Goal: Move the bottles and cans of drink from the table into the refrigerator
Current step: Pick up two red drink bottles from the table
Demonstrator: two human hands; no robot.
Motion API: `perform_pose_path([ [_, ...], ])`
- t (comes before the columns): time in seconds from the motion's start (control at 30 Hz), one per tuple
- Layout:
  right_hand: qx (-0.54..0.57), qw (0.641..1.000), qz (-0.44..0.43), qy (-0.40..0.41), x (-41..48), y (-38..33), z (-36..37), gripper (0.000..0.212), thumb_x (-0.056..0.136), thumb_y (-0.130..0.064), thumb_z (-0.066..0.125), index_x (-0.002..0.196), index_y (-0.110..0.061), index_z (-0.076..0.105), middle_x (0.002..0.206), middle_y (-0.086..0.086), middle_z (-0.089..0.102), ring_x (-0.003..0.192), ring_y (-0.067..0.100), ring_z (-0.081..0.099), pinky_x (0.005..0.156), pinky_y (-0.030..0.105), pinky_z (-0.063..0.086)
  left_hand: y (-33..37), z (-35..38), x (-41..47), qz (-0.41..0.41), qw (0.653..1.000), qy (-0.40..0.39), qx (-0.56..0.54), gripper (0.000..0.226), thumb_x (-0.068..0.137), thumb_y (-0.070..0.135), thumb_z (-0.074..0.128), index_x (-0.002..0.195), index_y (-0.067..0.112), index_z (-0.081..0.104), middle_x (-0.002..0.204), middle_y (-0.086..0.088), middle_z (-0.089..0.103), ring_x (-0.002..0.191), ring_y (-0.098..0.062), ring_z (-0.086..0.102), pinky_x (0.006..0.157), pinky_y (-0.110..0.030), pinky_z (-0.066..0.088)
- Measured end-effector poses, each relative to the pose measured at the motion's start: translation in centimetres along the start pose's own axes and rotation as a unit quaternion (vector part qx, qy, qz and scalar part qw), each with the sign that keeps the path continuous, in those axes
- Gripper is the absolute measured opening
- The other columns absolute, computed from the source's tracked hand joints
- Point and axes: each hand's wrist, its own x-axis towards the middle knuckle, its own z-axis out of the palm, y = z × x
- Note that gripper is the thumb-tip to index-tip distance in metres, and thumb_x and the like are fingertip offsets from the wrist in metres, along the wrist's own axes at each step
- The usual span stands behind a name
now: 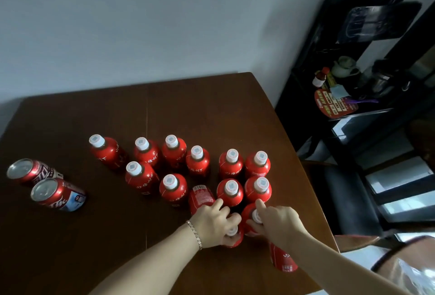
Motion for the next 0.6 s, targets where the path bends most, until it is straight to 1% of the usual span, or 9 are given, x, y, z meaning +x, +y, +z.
perform_pose_path([
  [0.07, -0.015, 1.000, -0.001, -0.009, 0.0, -0.1, -0.3, 0.067, 0.095, -0.060, 0.026, 0.143, -0.013, 0.024, 0.100, 0.003, 0.070, 0.088, 0.021, 0.068, 0.046, 0.023, 0.026, -0.3, 0.3, -0.4, 0.005, 0.999, 0.034, -0.003, 0.045, 0.057, 0.060, 0.069, 0.080, 0.022, 0.064, 0.055, 0.007, 0.056, 0.059, -0.013, 0.057, 0.034, -0.014, 0.037],
  [0.1, -0.016, 1.000, 0.000, -0.013, 0.0, -0.1, -0.4, 0.068, 0.095, -0.060, 0.025, 0.144, -0.013, 0.023, 0.100, 0.004, 0.070, 0.089, 0.021, 0.068, 0.046, 0.023, 0.026, -0.4, 0.5, -0.7, -0.001, 0.999, 0.049, -0.004, 0.042, 0.063, 0.058, 0.063, 0.081, 0.021, 0.062, 0.055, 0.007, 0.056, 0.060, -0.014, 0.057, 0.034, -0.014, 0.038],
  [0.17, -0.018, 1.000, 0.002, -0.016, 0.1, -0.2, -0.5, 0.069, 0.095, -0.060, 0.025, 0.145, -0.012, 0.022, 0.101, 0.004, 0.069, 0.089, 0.021, 0.067, 0.050, 0.023, 0.032, -0.4, 0.7, -1.2, -0.025, 0.997, 0.071, -0.007, 0.038, 0.071, 0.055, 0.052, 0.082, 0.020, 0.062, 0.057, 0.006, 0.056, 0.062, -0.015, 0.058, 0.035, -0.015, 0.038],
  [0.2, -0.017, 1.000, 0.004, -0.016, 0.0, -0.2, -0.5, 0.070, 0.095, -0.060, 0.025, 0.145, -0.012, 0.021, 0.100, 0.004, 0.069, 0.089, 0.020, 0.067, 0.054, 0.024, 0.036, -0.3, 0.8, -1.5, -0.038, 0.996, 0.082, -0.012, 0.038, 0.072, 0.054, 0.051, 0.082, 0.020, 0.063, 0.058, 0.006, 0.057, 0.063, -0.015, 0.058, 0.036, -0.015, 0.038],
  [0.3, -0.021, 1.000, 0.018, -0.004, -0.1, -0.5, -0.3, 0.071, 0.095, -0.060, 0.024, 0.146, -0.010, 0.020, 0.098, 0.003, 0.070, 0.087, 0.020, 0.067, 0.060, 0.025, 0.040, -0.1, 0.9, -1.6, -0.048, 0.994, 0.099, -0.024, 0.037, 0.070, 0.053, 0.055, 0.078, 0.019, 0.066, 0.056, 0.007, 0.057, 0.062, -0.014, 0.057, 0.037, -0.015, 0.037],
  [0.4, -0.029, 0.999, 0.032, 0.013, -0.1, -0.8, -0.1, 0.070, 0.095, -0.060, 0.023, 0.143, -0.009, 0.023, 0.086, 0.001, 0.067, 0.070, 0.017, 0.059, 0.051, 0.022, 0.035, -0.6, 0.6, -0.7, -0.026, 0.995, 0.093, -0.015, 0.037, 0.068, 0.053, 0.056, 0.075, 0.019, 0.068, 0.051, 0.008, 0.056, 0.057, -0.012, 0.056, 0.037, -0.013, 0.035],
  [0.47, -0.026, 0.998, 0.046, 0.019, 0.0, -0.8, 0.0, 0.068, 0.095, -0.061, 0.023, 0.140, -0.010, 0.027, 0.078, -0.001, 0.060, 0.065, 0.016, 0.051, 0.047, 0.021, 0.030, -0.9, 0.4, 0.0, 0.000, 0.997, 0.075, -0.005, 0.038, 0.060, 0.053, 0.068, 0.075, 0.018, 0.069, 0.048, 0.009, 0.054, 0.055, -0.011, 0.055, 0.037, -0.013, 0.035],
  [0.53, -0.016, 0.998, 0.059, 0.018, 0.1, -0.9, 0.0, 0.068, 0.095, -0.061, 0.023, 0.140, -0.010, 0.028, 0.078, -0.002, 0.060, 0.066, 0.015, 0.050, 0.050, 0.022, 0.034, -1.2, 0.3, 0.2, 0.018, 0.998, 0.056, 0.008, 0.044, 0.052, 0.054, 0.076, 0.076, 0.018, 0.069, 0.047, 0.009, 0.054, 0.054, -0.011, 0.056, 0.037, -0.014, 0.037],
  [0.6, -0.024, 0.998, 0.059, 0.012, 0.0, -1.0, -0.1, 0.069, 0.095, -0.061, 0.023, 0.141, -0.010, 0.027, 0.075, -0.003, 0.056, 0.066, 0.015, 0.051, 0.054, 0.022, 0.038, -1.2, 0.0, 0.3, 0.024, 0.998, 0.048, 0.011, 0.045, 0.051, 0.055, 0.078, 0.073, 0.017, 0.069, 0.046, 0.009, 0.054, 0.052, -0.010, 0.056, 0.037, -0.014, 0.038],
])
